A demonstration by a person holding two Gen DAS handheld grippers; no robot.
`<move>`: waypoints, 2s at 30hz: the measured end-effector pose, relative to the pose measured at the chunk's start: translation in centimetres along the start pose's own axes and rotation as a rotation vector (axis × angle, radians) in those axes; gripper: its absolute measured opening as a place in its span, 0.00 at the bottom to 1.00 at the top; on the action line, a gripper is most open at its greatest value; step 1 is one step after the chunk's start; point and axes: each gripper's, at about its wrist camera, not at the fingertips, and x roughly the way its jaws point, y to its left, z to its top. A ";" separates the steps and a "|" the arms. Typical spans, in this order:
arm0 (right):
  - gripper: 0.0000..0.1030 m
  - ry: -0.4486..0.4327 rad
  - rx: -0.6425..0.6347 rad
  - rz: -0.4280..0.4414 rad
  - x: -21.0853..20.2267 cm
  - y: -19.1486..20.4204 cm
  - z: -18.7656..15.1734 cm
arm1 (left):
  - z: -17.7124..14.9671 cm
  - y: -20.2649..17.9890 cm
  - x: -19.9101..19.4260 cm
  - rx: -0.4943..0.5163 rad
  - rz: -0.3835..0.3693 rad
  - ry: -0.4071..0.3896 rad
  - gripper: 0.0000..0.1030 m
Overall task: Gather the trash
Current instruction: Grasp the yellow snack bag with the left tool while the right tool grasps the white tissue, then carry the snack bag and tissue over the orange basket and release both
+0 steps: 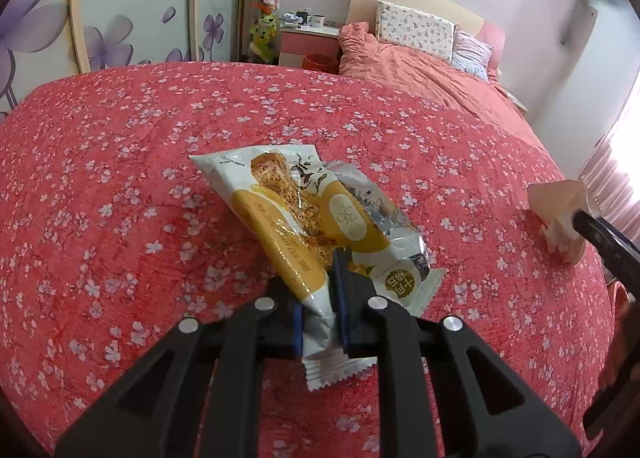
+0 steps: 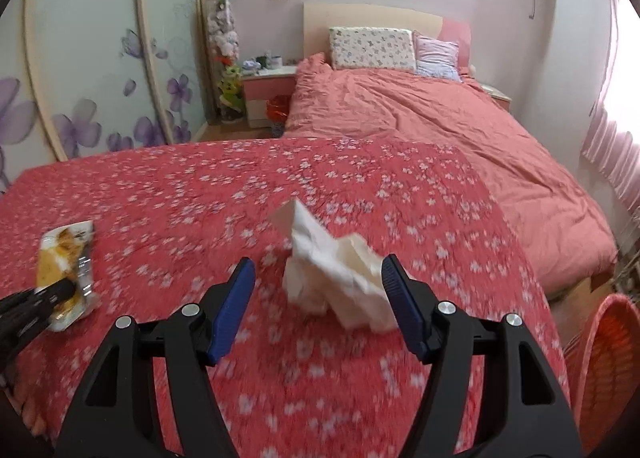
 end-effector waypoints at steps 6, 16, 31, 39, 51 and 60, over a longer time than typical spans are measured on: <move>0.56 0.101 0.026 -0.055 2.6 -0.7 0.1 | 0.0 0.3 0.0 -0.007 -0.008 0.000 0.15; 0.27 0.084 0.052 -0.029 0.7 -1.3 -1.0 | -0.2 1.1 -0.5 -0.020 -0.017 -0.002 0.16; 0.23 0.017 0.155 0.058 -6.3 -6.7 -3.2 | -0.1 -1.3 -3.4 0.045 -0.079 -0.068 0.11; 0.23 -0.087 0.198 0.069 -11.3 -9.5 -4.0 | -0.3 -6.8 -9.5 0.175 -0.079 -0.161 0.11; 0.23 -0.237 0.224 -0.049 -18.9 -14.1 -6.8 | -2.6 -17.5 -16.5 0.300 -0.194 -0.226 0.11; 0.23 -0.287 0.310 -0.116 -22.1 -19.5 -9.6 | -6.0 -25.8 -19.3 0.410 -0.366 -0.213 0.11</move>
